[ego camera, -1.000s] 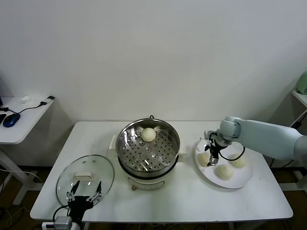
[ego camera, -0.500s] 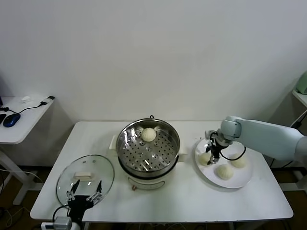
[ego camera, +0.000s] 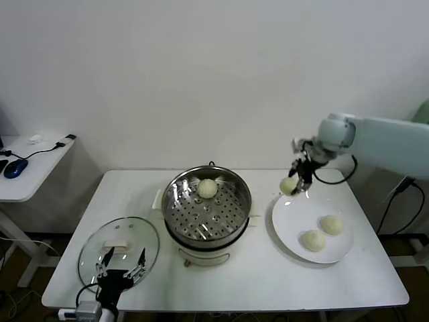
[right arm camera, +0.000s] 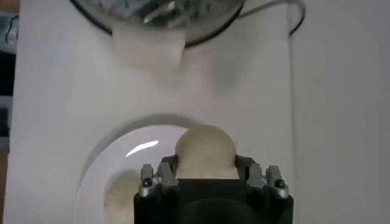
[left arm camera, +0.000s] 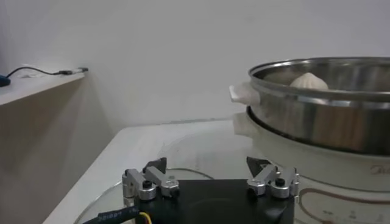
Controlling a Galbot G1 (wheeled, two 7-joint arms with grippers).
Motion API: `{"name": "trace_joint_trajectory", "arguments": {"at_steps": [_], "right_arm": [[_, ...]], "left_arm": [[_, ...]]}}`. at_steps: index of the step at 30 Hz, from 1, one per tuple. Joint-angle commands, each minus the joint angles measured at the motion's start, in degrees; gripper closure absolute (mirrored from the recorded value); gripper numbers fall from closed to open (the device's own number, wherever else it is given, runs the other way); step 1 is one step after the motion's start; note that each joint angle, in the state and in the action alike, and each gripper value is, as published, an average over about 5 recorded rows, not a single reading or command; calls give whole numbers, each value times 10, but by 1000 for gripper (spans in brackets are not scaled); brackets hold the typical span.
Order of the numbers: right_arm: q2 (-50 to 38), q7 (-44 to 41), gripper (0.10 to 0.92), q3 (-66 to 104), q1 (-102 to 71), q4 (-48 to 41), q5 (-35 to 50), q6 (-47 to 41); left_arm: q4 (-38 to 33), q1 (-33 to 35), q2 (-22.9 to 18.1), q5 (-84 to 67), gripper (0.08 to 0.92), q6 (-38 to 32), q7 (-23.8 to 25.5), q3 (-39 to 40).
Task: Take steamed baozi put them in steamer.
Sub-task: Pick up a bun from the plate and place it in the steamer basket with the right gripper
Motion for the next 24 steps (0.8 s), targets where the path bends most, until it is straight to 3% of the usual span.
{"name": "trace_joint_trajectory", "arguments": {"at_steps": [1,9,24], "right_arm": [[93,38,389,-13,161,117,190,-59],[221,115,389,58,52,104,249,-116],[323,144,389,87,-136,-64,141,-134]], "left_arm": [[-6,-1,2,-1,177,2,1,1],[-12,0,2,-3,177,3,0,1],[-8,3,-2,0,177,-1,0,9]]}}
